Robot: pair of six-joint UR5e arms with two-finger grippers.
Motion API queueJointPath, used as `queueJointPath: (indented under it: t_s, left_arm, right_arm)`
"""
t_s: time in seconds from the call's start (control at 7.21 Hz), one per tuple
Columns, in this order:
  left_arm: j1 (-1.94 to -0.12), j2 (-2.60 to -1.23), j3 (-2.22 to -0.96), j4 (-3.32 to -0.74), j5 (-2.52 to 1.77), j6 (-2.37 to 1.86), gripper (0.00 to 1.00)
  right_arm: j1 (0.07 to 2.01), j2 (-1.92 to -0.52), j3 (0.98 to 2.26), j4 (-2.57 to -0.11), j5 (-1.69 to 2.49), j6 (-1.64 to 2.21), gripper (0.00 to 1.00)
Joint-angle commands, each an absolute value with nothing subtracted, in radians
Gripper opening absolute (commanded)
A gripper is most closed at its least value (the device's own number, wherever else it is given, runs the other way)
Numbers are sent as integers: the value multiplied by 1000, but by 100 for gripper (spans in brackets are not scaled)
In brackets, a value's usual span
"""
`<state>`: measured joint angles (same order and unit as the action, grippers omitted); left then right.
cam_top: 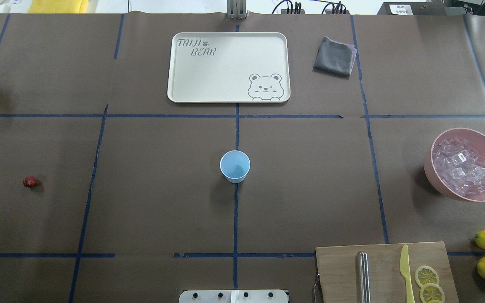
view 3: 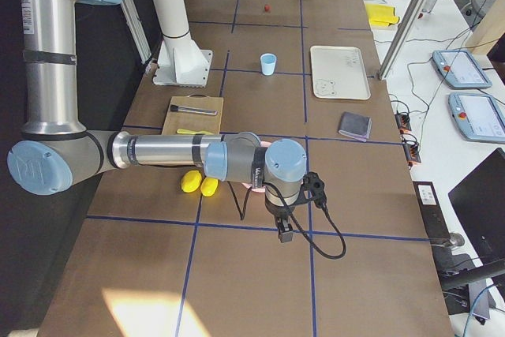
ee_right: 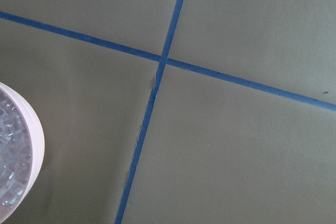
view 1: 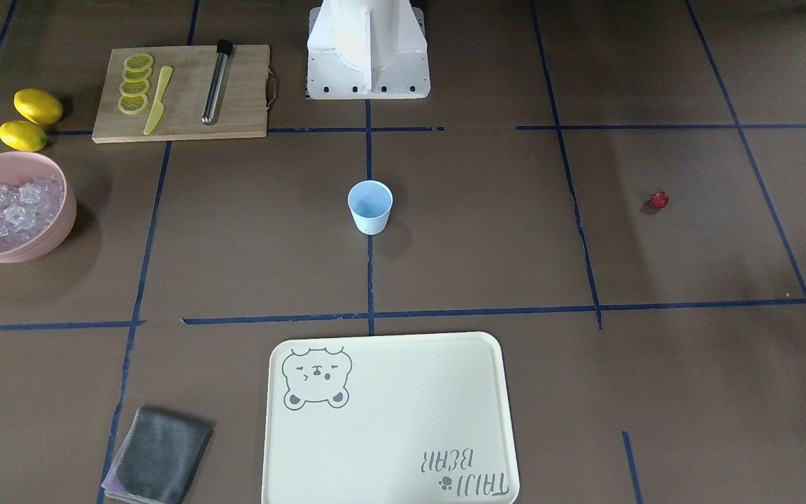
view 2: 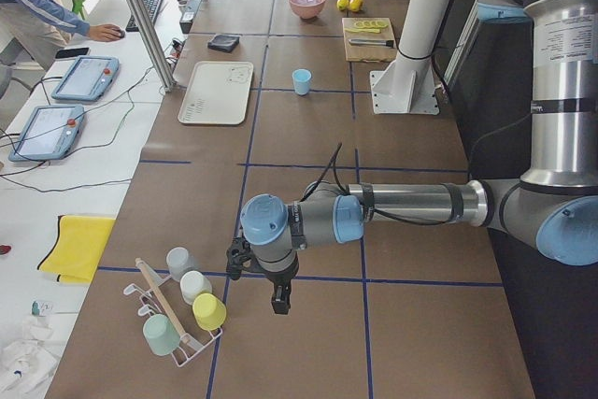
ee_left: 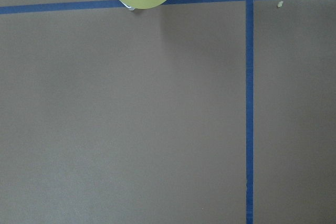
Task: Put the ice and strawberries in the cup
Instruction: 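Move the right gripper over the pink bowl of ice cubes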
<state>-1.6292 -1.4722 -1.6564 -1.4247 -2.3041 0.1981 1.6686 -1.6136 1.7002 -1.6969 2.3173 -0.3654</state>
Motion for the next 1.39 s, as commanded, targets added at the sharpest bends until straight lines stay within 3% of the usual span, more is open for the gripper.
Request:
queueJointPath:
  t_s: [0.0,0.42,1.25]
  left_arm:
    - [-1629,-1471,-1657,-1424,-2304,198,100]
    - [-1629,-1470,-1657,-1422,-2304,198,100]
    - [-1628,-1456,-1657,-1420,-2309,196,100]
  right_arm:
    - [1667,-1662,1759,-1689,2321,-367,100]
    - [1544,-1729,1879,-1590,2410,-179,100]
    - [1220,-1832,1891,-1091,2360,436,100]
